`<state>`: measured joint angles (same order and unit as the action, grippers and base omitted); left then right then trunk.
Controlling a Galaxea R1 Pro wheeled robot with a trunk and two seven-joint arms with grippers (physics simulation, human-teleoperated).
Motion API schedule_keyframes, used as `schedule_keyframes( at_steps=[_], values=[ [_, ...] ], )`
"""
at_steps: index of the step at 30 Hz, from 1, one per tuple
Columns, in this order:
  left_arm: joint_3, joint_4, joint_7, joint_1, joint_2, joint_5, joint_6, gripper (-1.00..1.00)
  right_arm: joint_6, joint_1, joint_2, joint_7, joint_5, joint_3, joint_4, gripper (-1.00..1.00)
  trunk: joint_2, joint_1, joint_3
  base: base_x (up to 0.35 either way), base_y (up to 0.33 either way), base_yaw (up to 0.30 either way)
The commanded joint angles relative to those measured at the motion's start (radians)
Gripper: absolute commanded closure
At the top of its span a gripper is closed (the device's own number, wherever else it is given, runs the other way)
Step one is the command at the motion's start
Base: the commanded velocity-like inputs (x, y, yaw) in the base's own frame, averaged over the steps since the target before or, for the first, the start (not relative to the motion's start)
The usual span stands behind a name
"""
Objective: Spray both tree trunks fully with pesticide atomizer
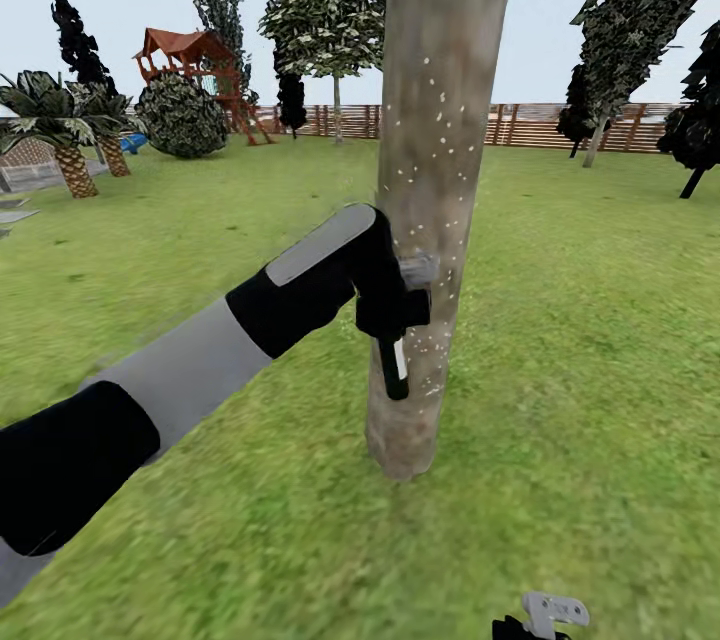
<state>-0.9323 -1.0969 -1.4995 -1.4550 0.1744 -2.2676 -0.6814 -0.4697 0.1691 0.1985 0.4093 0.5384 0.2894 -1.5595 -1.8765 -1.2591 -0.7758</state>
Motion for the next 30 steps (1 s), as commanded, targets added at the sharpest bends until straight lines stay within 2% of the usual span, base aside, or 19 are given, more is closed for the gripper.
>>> schedule_keyframes(
  at_steps=[1,2,4,6,11,14,16,17,18,20,22,26,30],
  values=[
    [0.000,-0.004,-0.009,0.034,0.000,0.019,-0.014,1.00,-0.001,0.000,0.001,0.009,0.009,0.002,-0.002,1.00,0.000,0.000,-0.001,0.000,0.000,0.000],
    [-0.001,-0.010,-0.009,0.071,0.000,0.050,-0.014,1.00,0.000,0.000,0.002,0.009,0.009,0.001,-0.002,1.00,0.000,0.000,-0.001,0.000,0.000,0.000],
    [-0.002,-0.023,-0.008,0.164,0.000,0.134,-0.017,1.00,0.000,0.000,0.002,0.009,0.009,0.001,-0.002,1.00,0.000,0.000,-0.001,0.000,0.000,0.000],
    [-0.003,-0.031,-0.008,0.314,-0.001,0.286,-0.021,1.00,0.000,0.000,0.002,0.008,0.009,-0.001,-0.002,1.00,0.000,0.000,-0.001,0.000,0.000,0.000],
    [-0.004,-0.035,0.012,0.543,-0.006,0.532,-0.024,1.00,0.002,0.000,0.003,0.005,0.009,-0.002,-0.002,1.00,0.000,0.000,-0.001,0.000,0.000,0.000],
    [-0.003,-0.037,0.161,0.703,-0.051,0.698,-0.015,1.00,0.004,0.000,0.004,0.005,0.009,-0.002,-0.002,1.00,0.000,0.000,-0.001,0.000,0.000,0.000],
    [-0.003,-0.062,0.247,0.786,-0.096,0.826,-0.007,1.00,0.004,0.000,0.004,0.004,0.009,-0.001,-0.002,1.00,0.000,0.000,-0.001,0.000,0.000,0.000],
    [-0.002,-0.097,0.284,0.835,-0.128,0.915,0.010,1.00,0.005,0.000,0.004,0.003,0.009,-0.001,-0.002,1.00,0.000,0.000,-0.001,0.000,0.000,0.000],
    [-0.002,-0.122,0.298,0.858,-0.146,0.962,0.023,1.00,0.005,0.000,0.004,0.003,0.009,-0.001,-0.002,1.00,0.000,0.000,-0.001,0.000,0.000,0.000],
    [-0.002,-0.168,0.313,0.886,-0.180,1.014,0.054,1.00,0.006,0.000,0.004,0.001,0.009,-0.001,-0.002,1.00,0.000,0.000,-0.001,0.000,0.000,0.000],
    [-0.002,-0.205,0.324,0.898,-0.214,1.038,0.090,1.00,0.006,0.000,0.004,0.001,0.009,-0.001,-0.002,1.00,0.000,0.000,-0.001,0.000,0.000,0.000],
    [-0.001,-0.209,0.402,0.906,-0.273,1.054,0.127,1.00,0.007,-0.002,0.005,0.000,0.008,-0.006,-0.006,1.00,0.000,0.000,-0.001,0.000,0.000,0.000],
    [-0.001,-0.205,0.426,0.907,-0.302,1.058,0.131,1.00,0.006,-0.002,0.005,0.000,0.005,-0.007,-0.011,1.00,0.000,0.000,-0.001,0.000,0.000,0.000]
  ],
)
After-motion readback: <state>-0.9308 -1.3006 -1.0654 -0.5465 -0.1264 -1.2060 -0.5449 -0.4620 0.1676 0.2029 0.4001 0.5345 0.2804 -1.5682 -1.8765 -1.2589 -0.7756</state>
